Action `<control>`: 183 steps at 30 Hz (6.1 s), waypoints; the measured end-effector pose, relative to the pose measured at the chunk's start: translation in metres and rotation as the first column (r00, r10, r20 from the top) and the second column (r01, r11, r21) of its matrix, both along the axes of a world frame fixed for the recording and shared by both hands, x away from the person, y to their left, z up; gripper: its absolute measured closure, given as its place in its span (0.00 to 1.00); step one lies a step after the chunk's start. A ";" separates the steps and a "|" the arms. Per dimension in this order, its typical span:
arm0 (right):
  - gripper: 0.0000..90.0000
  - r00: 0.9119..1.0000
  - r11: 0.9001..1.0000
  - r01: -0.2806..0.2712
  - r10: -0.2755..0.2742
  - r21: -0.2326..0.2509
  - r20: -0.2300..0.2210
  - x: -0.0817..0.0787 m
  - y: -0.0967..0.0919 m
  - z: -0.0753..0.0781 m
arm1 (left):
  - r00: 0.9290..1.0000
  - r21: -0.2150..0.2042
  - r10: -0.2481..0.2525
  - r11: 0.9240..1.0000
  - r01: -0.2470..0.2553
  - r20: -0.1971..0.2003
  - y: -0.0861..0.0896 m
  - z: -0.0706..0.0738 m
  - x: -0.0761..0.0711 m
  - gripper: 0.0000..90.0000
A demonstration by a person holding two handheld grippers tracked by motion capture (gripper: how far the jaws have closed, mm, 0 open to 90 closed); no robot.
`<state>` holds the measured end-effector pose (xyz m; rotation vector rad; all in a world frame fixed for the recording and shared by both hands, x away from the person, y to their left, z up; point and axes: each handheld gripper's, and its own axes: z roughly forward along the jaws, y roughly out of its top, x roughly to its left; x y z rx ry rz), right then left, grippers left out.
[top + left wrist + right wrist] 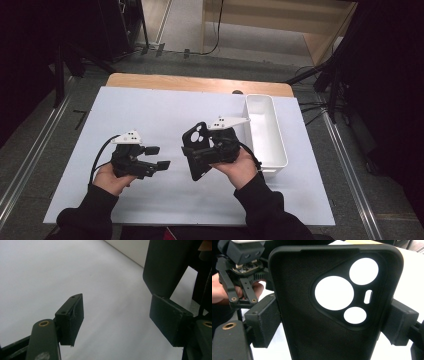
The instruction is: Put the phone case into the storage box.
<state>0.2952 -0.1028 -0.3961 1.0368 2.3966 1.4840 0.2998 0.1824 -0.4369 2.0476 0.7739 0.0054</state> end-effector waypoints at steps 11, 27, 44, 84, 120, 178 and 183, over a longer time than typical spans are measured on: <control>0.14 1.000 1.000 -0.021 0.021 0.004 -0.005 0.003 -0.009 0.009 | 1.000 0.005 -0.001 1.000 0.001 -0.021 0.012 -0.011 -0.009 0.30; 0.14 0.999 0.999 -0.043 0.043 0.009 -0.004 0.011 -0.028 0.020 | 0.999 -0.002 0.014 1.000 -0.014 -0.035 0.034 -0.023 -0.020 0.25; 0.14 1.000 1.000 -0.017 0.017 0.016 0.003 0.022 -0.051 0.034 | 0.998 0.027 0.029 0.999 -0.027 -0.060 0.036 -0.026 -0.023 0.25; 0.14 0.970 0.969 0.234 -0.238 0.074 0.052 0.031 -0.131 0.062 | 0.998 0.023 0.027 0.999 -0.026 -0.055 0.036 -0.022 -0.025 0.25; 0.14 0.858 0.859 0.512 -0.512 -0.003 0.037 0.089 -0.158 0.059 | 0.998 0.021 0.046 0.999 -0.046 -0.041 0.038 -0.020 -0.026 0.25; 0.14 0.703 0.701 0.711 -0.711 -0.054 0.034 0.188 -0.174 0.024 | 0.998 0.014 0.029 1.000 -0.028 -0.052 0.036 -0.020 -0.025 0.25; 0.14 0.701 0.699 0.713 -0.713 -0.061 0.026 0.190 -0.172 0.018 | 0.998 0.016 0.027 1.000 -0.027 -0.050 0.036 -0.020 -0.024 0.25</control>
